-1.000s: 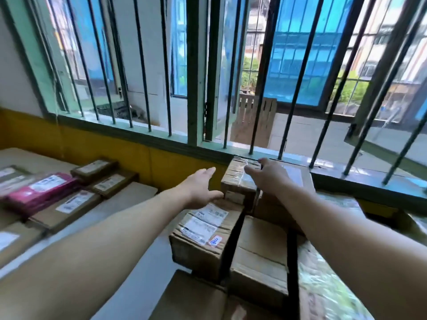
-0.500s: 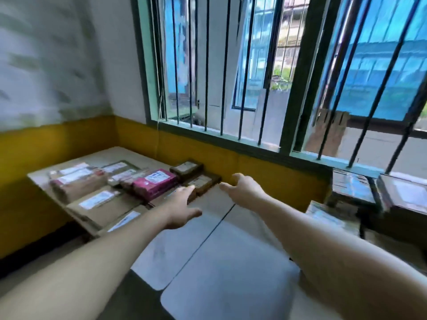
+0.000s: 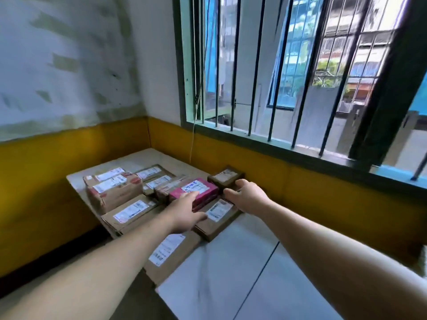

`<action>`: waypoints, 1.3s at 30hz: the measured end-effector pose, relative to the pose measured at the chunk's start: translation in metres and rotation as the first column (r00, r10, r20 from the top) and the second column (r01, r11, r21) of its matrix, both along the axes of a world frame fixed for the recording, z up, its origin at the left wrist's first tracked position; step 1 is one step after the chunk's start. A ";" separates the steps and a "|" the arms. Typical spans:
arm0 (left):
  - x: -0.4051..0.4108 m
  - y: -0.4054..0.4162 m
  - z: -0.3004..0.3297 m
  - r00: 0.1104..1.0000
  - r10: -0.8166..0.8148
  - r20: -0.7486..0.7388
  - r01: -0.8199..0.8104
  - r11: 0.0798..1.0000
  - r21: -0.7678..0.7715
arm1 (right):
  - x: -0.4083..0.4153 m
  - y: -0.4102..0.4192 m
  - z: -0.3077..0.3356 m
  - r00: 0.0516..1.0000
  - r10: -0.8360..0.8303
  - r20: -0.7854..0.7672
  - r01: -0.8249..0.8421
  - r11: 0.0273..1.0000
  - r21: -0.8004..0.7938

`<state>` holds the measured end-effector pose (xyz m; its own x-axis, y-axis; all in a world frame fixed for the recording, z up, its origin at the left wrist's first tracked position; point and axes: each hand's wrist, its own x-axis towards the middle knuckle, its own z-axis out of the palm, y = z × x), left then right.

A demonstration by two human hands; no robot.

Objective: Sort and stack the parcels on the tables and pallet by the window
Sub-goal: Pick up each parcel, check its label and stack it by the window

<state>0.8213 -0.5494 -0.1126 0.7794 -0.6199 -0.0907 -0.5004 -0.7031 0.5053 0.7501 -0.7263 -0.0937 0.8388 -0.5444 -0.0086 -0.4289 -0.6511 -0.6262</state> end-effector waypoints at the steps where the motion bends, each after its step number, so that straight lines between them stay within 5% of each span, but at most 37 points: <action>1: 0.014 -0.006 0.000 1.000 0.003 -0.003 -0.003 1.000 0.010 | 0.013 -0.007 -0.003 1.000 -0.010 -0.005 0.010 1.000 0.009; 9: 0.113 -0.054 -0.010 0.997 -0.018 -0.076 0.024 0.997 0.071 | 0.090 -0.060 -0.020 0.995 -0.095 -0.039 0.098 0.992 0.080; 26: 0.351 -0.127 -0.061 0.887 -0.436 -0.153 0.452 0.888 0.088 | 0.262 -0.087 -0.071 0.875 -0.450 -0.177 0.470 0.878 0.095; 39: 0.411 -0.228 -0.116 0.865 -0.422 -0.271 0.468 0.874 0.134 | 0.343 -0.179 -0.157 0.834 -0.470 -0.287 0.536 0.813 0.226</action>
